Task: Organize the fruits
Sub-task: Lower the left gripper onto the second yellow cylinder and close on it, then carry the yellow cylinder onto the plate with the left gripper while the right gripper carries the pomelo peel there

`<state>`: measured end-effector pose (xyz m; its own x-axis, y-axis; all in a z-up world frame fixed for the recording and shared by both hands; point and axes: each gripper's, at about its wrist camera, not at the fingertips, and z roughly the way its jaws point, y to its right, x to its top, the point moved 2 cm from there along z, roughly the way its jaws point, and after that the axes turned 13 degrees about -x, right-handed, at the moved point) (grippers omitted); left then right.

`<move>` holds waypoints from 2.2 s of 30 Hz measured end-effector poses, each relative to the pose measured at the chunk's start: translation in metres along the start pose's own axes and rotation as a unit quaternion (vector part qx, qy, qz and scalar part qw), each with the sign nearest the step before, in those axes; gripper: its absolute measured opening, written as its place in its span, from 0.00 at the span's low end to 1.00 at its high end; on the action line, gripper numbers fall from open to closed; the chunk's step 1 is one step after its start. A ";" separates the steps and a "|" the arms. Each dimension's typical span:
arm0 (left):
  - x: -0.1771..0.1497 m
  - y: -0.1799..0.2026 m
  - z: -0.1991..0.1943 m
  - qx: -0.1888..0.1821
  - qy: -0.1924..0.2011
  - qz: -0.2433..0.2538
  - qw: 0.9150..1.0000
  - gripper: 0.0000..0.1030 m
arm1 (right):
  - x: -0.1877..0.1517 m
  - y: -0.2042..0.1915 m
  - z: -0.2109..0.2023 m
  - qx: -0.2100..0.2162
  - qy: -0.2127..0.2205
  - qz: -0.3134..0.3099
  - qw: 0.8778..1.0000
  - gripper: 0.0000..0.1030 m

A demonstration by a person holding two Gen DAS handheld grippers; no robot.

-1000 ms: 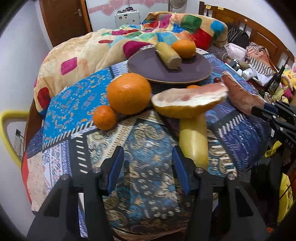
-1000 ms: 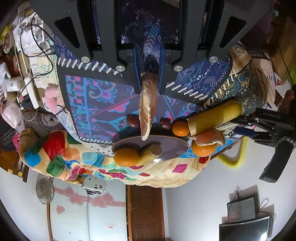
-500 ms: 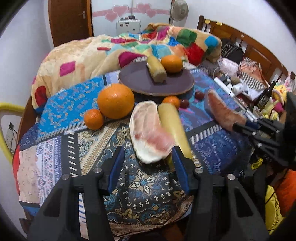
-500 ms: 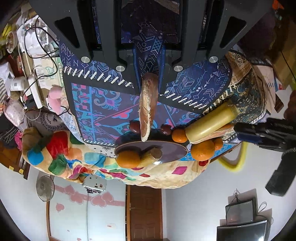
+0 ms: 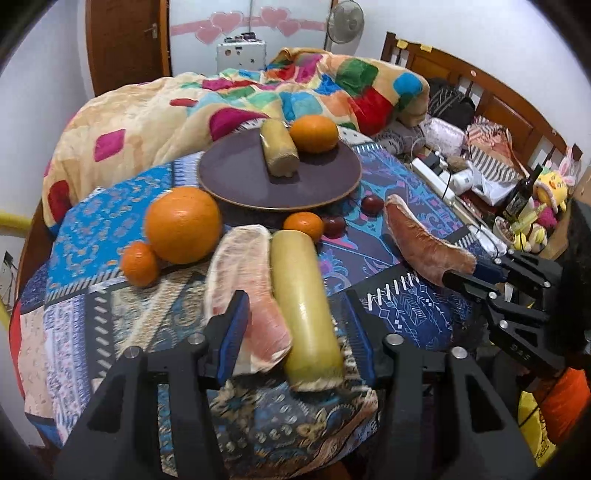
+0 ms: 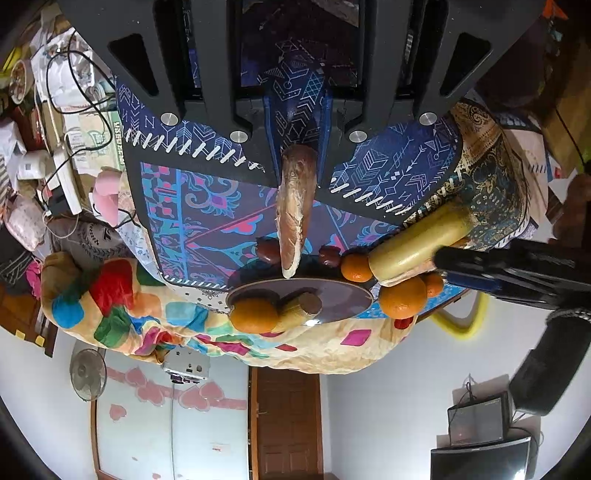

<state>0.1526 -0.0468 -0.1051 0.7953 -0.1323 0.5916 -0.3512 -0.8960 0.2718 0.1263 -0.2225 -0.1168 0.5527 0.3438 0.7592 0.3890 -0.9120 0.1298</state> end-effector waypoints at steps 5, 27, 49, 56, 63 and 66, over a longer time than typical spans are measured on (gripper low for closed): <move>0.005 0.006 0.013 0.018 -0.002 0.020 1.000 0.46 | 0.002 -0.002 0.012 0.005 -0.008 -0.001 1.000 0.25; 0.015 -0.007 0.047 0.000 -0.028 -0.006 1.000 0.37 | 0.013 -0.006 0.038 0.030 -0.011 0.019 0.999 0.28; 0.048 0.001 -0.027 0.003 0.071 0.009 0.997 0.36 | 0.062 0.011 0.005 0.001 0.061 0.041 0.997 0.28; 0.067 -0.013 -0.028 0.008 0.084 0.000 0.996 0.36 | 0.078 0.018 0.012 -0.008 0.075 0.045 0.996 0.28; 0.083 -0.029 -0.021 0.020 0.089 -0.002 0.996 0.36 | 0.092 0.022 0.027 -0.018 0.078 0.044 0.996 0.28; 0.090 -0.037 -0.015 0.024 0.087 -0.005 0.996 0.36 | 0.097 0.023 0.037 -0.020 0.078 0.042 0.996 0.28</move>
<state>0.2300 -0.0188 -0.0504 0.6995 -0.0510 0.7128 -0.3158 -0.9168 0.2444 0.2161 -0.2021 -0.0633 0.4602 0.2299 0.8575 0.3152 -0.9453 0.0843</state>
